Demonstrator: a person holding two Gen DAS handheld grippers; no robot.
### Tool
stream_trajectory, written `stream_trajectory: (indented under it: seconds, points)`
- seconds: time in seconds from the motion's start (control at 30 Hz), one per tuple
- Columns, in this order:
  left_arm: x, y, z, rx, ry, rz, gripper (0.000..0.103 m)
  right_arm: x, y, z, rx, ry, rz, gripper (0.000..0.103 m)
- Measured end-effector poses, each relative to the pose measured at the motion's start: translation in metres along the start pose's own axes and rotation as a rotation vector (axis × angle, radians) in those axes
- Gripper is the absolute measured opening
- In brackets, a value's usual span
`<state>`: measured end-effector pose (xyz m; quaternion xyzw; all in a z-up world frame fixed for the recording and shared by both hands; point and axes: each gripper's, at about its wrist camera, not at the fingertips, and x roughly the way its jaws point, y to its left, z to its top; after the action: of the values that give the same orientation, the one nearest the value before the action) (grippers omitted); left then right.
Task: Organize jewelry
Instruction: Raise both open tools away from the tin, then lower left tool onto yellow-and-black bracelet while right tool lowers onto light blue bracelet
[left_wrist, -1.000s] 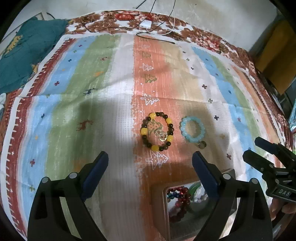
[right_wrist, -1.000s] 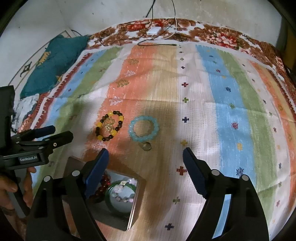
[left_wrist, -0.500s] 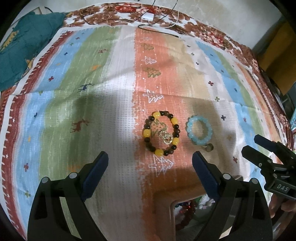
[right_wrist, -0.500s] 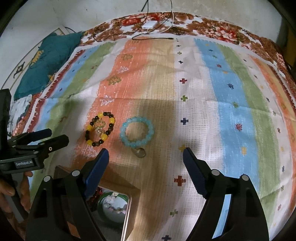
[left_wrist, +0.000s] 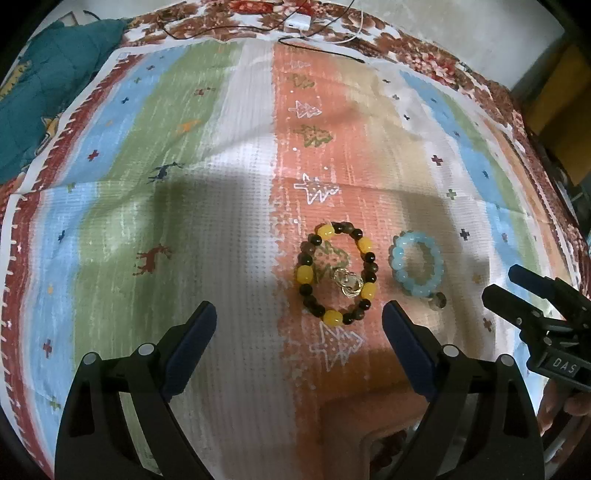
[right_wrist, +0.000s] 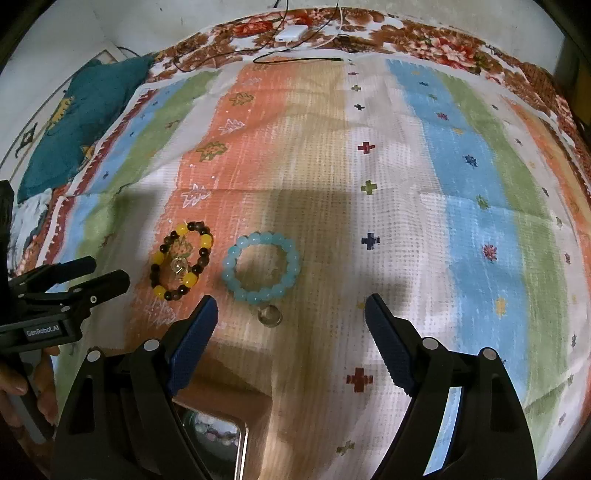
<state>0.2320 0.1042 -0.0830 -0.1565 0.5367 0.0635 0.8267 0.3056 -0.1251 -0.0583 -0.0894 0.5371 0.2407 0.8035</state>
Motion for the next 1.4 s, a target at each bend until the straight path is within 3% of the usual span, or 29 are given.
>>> stream_trajectory:
  seconds: [0.63,0.87,1.13,1.4]
  points:
    - [0.029,0.003,0.007,0.032,0.054,0.021,0.082,0.034,-0.002,0.01,-0.024,0.032,-0.063,0.082]
    - [0.042,0.006,0.009,0.05,0.074,0.045,0.072,0.041,0.0,0.013,-0.035,0.038,-0.069,0.082]
    - [0.047,0.002,0.014,0.088,0.064,0.073,0.07,0.052,0.0,0.017,-0.034,0.053,-0.071,0.082]
    - [0.051,0.001,0.012,0.132,0.056,0.123,0.061,0.065,0.001,0.017,-0.034,0.075,-0.081,0.082]
